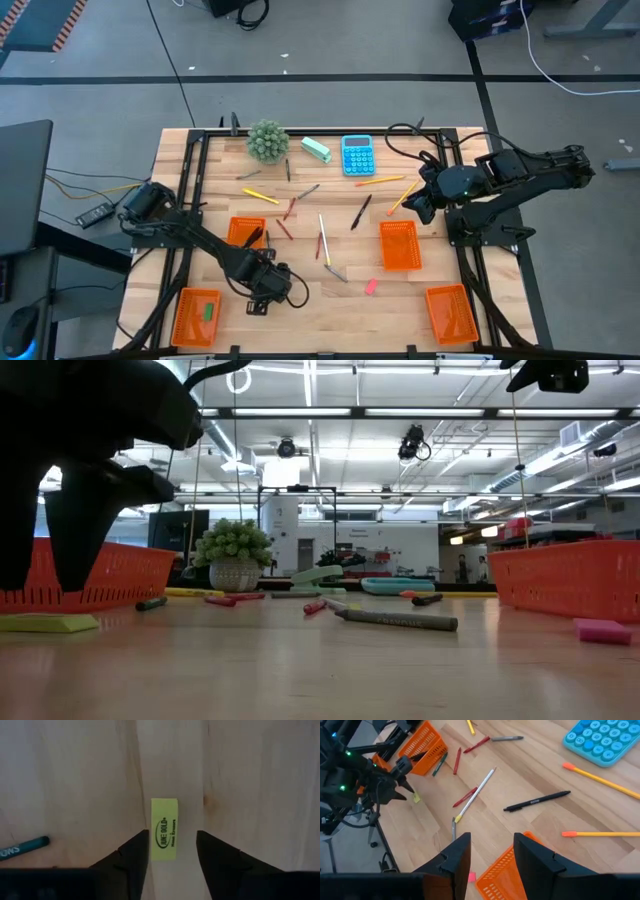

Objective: Sort crayons/erasers/pens/pencils in bins
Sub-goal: Put the yellow eraser into the bottom left orange basket

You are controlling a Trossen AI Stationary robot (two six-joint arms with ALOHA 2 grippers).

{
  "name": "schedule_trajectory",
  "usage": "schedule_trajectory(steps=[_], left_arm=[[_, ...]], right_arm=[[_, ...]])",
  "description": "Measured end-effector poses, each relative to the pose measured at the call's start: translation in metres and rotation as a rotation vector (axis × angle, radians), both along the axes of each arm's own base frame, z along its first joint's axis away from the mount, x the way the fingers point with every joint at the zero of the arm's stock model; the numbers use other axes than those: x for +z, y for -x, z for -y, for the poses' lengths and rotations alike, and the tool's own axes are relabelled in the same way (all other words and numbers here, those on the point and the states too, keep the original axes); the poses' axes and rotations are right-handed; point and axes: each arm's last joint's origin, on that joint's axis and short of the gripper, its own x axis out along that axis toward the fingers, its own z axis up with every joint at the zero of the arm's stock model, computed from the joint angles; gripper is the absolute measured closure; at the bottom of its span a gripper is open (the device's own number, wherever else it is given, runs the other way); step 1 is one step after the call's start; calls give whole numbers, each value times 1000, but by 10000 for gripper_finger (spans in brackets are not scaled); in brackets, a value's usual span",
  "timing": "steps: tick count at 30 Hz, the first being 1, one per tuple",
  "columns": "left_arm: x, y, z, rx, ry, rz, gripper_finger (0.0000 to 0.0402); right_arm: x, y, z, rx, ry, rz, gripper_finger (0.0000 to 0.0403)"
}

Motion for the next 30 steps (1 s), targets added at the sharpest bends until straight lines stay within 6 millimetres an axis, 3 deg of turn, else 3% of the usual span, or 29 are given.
schedule_trajectory(steps=[9, 30], left_arm=[[-19, 12, -7, -4, -34, -54, 200], [-23, 0, -1, 7, 22, 39, 272]], right_arm=[[0, 0, 0, 3, 3, 0, 248], [0, 0, 1, -18, 18, 5, 248]])
